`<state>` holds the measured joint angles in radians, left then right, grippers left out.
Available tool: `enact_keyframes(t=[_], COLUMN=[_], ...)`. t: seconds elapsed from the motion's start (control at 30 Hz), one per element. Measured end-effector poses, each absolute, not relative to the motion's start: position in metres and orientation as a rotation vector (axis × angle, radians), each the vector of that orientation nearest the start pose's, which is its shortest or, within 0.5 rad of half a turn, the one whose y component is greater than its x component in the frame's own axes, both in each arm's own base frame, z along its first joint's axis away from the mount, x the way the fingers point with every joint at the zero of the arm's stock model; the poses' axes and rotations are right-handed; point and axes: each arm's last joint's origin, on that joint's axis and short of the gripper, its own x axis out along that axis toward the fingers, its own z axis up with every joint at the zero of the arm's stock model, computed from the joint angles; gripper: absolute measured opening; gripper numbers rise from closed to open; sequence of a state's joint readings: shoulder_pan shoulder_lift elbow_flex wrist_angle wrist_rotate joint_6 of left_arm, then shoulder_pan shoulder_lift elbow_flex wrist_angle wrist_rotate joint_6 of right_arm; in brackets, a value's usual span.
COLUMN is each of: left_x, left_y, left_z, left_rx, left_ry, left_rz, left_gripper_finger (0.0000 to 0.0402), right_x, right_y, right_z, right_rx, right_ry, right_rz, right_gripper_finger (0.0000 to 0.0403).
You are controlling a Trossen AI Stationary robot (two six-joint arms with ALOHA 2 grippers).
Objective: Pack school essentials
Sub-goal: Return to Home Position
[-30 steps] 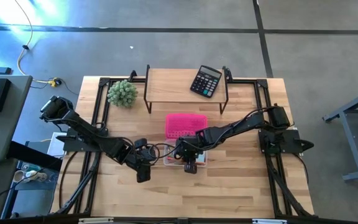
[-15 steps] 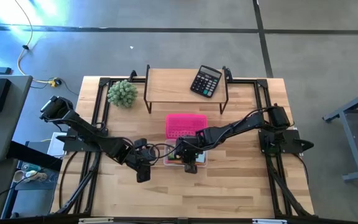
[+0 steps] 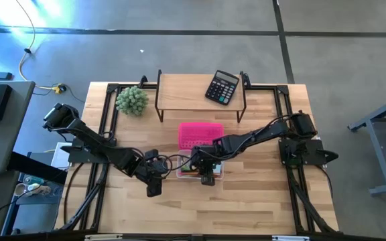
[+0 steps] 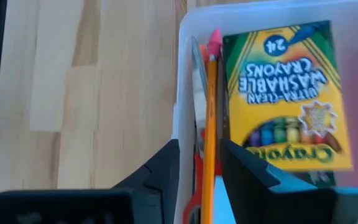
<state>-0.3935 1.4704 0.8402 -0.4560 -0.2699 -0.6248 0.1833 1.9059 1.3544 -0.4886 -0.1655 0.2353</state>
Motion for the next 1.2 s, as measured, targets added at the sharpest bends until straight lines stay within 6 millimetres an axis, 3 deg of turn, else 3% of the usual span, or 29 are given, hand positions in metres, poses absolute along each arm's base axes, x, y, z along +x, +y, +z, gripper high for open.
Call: enact_keyframes(t=[0.3, 0.8, 0.93, 1.1, 1.2], left_x=[0.251, 0.234, 0.235, 0.224, 0.216], left_y=[-0.096, -0.079, -0.073, -0.060, -0.053], left_z=[0.196, 0.262, 0.261, 0.240, 0.228], left_rx=[-0.212, -0.098, -0.076, -0.132, -0.180], left_ry=[0.968, 0.631, 0.552, 0.426, 0.373], left_rz=[0.184, 0.062, 0.055, 0.004, -0.004], left_gripper_finger=[0.0106, 0.0106, 0.0106, 0.0106, 0.0106], right_x=[0.372, 0.321, 0.306, 0.287, 0.274], right_y=[0.071, 0.049, 0.042, 0.027, 0.018], right_z=[0.232, 0.332, 0.353, 0.374, 0.377], right_rx=[0.095, -0.122, -0.151, -0.157, -0.149], right_ry=[0.998, 0.678, 0.599, 0.528, 0.525], right_rz=[0.159, 0.099, 0.098, 0.057, 0.030], right_gripper_finger=[0.0105, 0.0105, 0.0105, 0.0105, 0.0105])
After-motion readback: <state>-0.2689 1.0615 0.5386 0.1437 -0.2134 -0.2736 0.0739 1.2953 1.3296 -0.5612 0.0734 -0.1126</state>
